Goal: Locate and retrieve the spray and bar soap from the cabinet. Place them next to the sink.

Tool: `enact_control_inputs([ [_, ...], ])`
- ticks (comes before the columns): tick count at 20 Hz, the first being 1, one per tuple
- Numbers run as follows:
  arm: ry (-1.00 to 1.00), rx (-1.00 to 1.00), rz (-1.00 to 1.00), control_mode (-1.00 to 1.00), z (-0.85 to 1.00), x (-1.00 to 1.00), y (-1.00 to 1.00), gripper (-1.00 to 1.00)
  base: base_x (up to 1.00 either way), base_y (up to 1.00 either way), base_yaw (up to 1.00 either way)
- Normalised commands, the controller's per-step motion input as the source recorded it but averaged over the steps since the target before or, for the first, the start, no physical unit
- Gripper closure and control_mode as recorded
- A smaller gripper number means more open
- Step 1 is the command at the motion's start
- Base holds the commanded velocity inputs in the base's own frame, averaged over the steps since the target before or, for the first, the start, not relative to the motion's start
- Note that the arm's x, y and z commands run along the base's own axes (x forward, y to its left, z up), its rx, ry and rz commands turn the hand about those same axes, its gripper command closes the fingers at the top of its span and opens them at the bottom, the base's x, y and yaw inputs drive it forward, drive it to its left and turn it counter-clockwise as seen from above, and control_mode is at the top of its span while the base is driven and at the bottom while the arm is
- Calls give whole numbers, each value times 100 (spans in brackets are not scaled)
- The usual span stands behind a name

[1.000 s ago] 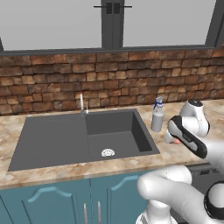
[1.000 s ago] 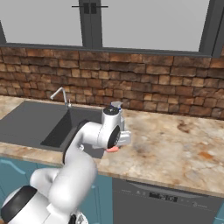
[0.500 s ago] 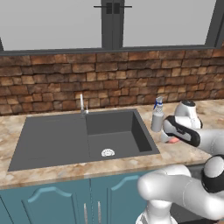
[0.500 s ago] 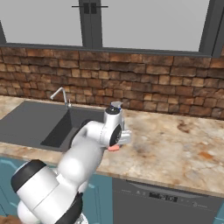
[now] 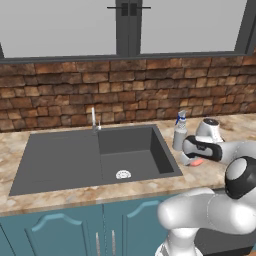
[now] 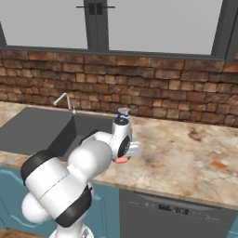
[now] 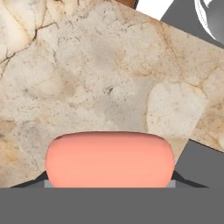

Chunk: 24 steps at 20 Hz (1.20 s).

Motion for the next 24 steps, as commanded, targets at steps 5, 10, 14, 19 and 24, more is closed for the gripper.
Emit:
enact_control_inputs([
  [5,1,1,0,-100,-15,5,0,100,0,0,0],
  [10,0,1,0,-100,-8,4,0,-100,0,0,0],
  [14,0,0,0,-100,-1,0,0,-100,0,0,0],
  [19,0,0,0,-100,0,0,0,-100,0,0,0],
  [24,0,0,0,-100,-3,0,1,-100,0,0,0],
])
